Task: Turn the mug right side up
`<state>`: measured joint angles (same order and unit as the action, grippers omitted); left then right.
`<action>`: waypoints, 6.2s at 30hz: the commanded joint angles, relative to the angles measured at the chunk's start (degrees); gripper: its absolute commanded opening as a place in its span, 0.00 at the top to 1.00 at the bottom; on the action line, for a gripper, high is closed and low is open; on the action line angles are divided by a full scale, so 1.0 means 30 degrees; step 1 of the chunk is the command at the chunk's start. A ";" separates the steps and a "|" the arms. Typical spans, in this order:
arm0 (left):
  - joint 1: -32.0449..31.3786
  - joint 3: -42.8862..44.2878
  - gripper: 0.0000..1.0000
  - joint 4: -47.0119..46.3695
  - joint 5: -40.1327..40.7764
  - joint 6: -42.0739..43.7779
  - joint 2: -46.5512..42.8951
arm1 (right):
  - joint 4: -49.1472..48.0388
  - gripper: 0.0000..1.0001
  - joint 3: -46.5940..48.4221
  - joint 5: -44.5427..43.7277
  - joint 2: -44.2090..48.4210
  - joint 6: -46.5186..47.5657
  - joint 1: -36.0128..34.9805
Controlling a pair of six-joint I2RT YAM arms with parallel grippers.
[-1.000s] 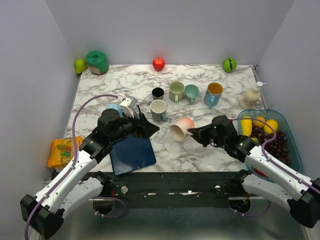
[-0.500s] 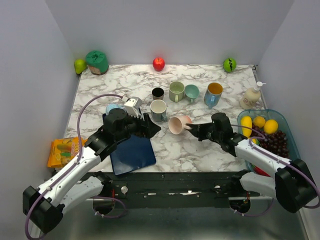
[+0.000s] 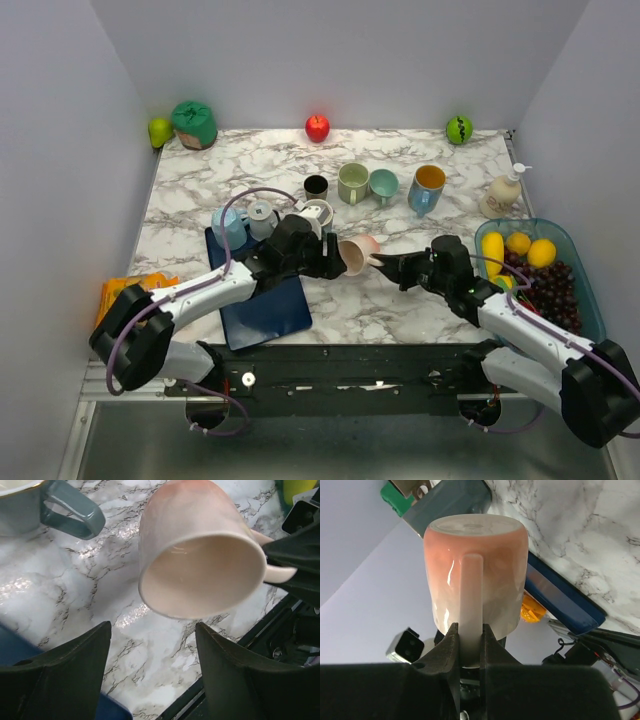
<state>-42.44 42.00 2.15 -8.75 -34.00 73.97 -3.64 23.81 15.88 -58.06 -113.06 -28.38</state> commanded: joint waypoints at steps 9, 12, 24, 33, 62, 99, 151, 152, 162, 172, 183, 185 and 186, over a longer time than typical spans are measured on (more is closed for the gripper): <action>-0.0826 0.2581 0.62 -0.2768 0.1950 -0.1616 0.3788 | -0.0867 0.99 -0.1228 0.1357 0.2683 -0.4883 0.0056; -0.0943 0.2904 0.84 -0.2768 0.2214 -0.1529 0.4170 | -0.0633 0.99 -0.1492 0.1182 0.3064 -0.4767 0.0085; -0.1382 0.7178 1.00 0.2120 0.3416 0.1106 0.5604 | 0.0567 0.56 -0.2488 0.0216 0.3651 -0.3771 0.0056; -0.1441 1.2187 1.00 0.7919 0.4498 0.3100 0.8678 | 0.3464 0.32 -0.2051 -0.0604 0.4324 -0.1636 0.0056; -0.0855 2.3793 0.54 1.7388 0.6462 0.4009 1.6241 | 1.0617 0.19 0.2023 -0.3916 0.4002 0.7275 0.0056; 0.4208 0.9672 0.10 1.2937 1.2881 -0.8644 0.5074 | 1.2492 0.12 0.7297 -0.6026 0.1571 2.0575 0.0056; 0.6352 0.9175 0.97 0.9683 1.1327 -0.9236 0.9883 | 1.3430 0.14 0.6388 -0.5205 0.2274 2.1659 0.0056; 0.6352 0.9145 1.00 0.9683 1.1268 -0.9176 0.9883 | 1.3459 0.14 0.6388 -0.5205 0.2274 2.1631 0.0056; 0.6323 0.6951 1.00 0.8134 0.9220 -0.8180 0.7162 | 1.3430 0.14 0.6681 -0.5176 0.2596 2.1542 0.0056; 0.6294 0.2763 1.00 0.6753 0.5292 -0.7066 0.0426 | 1.1499 0.14 0.6214 -0.2717 0.2831 2.1191 0.0056; 0.6323 0.1031 1.00 0.5502 0.0052 -0.8499 -0.7310 | 0.4654 0.17 0.4339 0.1619 0.2421 1.9495 -0.0876; 0.6323 0.1147 1.00 0.4590 -0.1990 -0.8968 -0.8188 | 0.3504 0.17 0.4512 0.1592 0.2100 1.8761 -0.1552; 0.6323 0.1263 1.00 0.3599 -0.2642 -0.9173 -0.8367 | 0.2599 0.17 0.4774 0.1447 0.1924 1.8614 -0.2280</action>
<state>-23.62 45.04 25.10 -3.22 -58.41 53.74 17.23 37.58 16.53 -51.05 -53.41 -30.65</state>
